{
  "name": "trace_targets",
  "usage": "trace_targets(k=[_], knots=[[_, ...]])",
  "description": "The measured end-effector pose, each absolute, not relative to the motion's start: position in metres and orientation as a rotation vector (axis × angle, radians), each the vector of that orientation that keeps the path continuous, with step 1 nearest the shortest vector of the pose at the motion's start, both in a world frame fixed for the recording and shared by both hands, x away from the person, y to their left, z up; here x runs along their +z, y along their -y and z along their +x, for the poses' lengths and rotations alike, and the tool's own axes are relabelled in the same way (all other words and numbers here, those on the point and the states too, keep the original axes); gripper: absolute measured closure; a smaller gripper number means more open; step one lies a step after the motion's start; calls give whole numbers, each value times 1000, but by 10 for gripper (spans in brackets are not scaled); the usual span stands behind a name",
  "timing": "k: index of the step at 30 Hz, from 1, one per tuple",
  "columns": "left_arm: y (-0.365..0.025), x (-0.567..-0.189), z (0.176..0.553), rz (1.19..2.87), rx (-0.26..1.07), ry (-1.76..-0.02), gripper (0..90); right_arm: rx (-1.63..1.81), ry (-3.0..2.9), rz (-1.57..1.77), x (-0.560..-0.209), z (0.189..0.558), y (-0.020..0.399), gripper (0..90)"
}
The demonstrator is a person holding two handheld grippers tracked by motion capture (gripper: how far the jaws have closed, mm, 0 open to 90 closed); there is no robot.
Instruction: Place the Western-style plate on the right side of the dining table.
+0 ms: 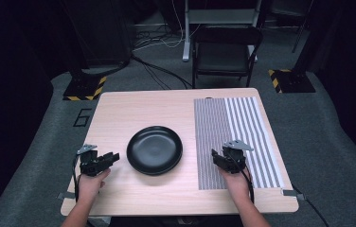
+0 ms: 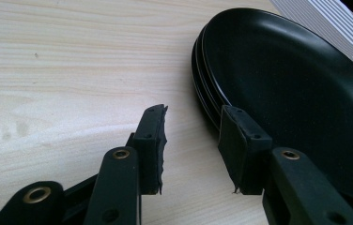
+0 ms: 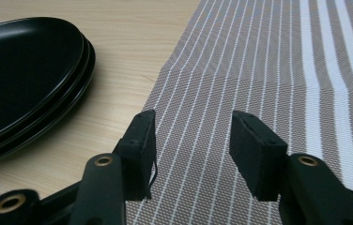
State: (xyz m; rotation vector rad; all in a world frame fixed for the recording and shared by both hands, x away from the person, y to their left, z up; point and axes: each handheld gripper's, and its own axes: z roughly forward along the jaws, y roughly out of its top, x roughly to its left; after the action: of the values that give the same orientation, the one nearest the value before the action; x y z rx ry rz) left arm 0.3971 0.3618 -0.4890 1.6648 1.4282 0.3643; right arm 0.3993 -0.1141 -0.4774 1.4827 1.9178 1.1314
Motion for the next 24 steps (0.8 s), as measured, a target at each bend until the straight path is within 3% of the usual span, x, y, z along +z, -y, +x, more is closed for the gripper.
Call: trace_targets(k=[18, 24], knots=[[-348, -490, 407, 1572, 252, -1464, 625, 1159, -1944, 1500, -486, 419, 76, 543], [-342, -491, 410, 1571, 235, -1476, 670, 1170, -1970, 1489, -488, 422, 66, 578]])
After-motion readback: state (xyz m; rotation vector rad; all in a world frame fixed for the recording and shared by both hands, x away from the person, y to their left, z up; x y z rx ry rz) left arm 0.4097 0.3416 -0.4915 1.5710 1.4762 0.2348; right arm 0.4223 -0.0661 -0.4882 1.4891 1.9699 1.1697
